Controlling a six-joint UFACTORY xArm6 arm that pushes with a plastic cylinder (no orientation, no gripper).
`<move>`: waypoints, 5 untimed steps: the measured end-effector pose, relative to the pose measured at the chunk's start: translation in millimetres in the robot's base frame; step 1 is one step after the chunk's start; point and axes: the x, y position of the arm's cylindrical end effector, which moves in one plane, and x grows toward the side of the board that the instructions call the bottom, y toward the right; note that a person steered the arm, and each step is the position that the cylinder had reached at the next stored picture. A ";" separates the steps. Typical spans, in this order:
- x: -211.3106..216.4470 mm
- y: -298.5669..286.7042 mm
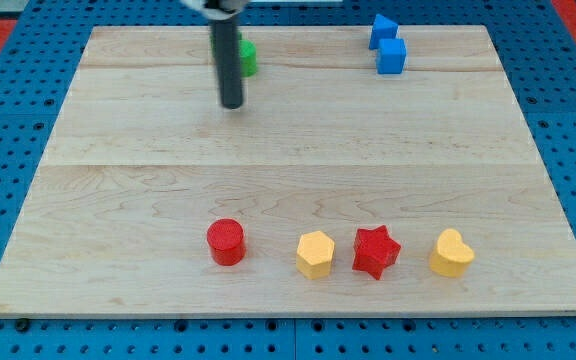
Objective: Move the green circle to the left of the blue cube
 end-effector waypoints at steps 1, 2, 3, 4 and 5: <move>-15.9 -66.4; -47.4 -71.1; -66.4 -57.1; -76.3 -16.6; -71.7 22.4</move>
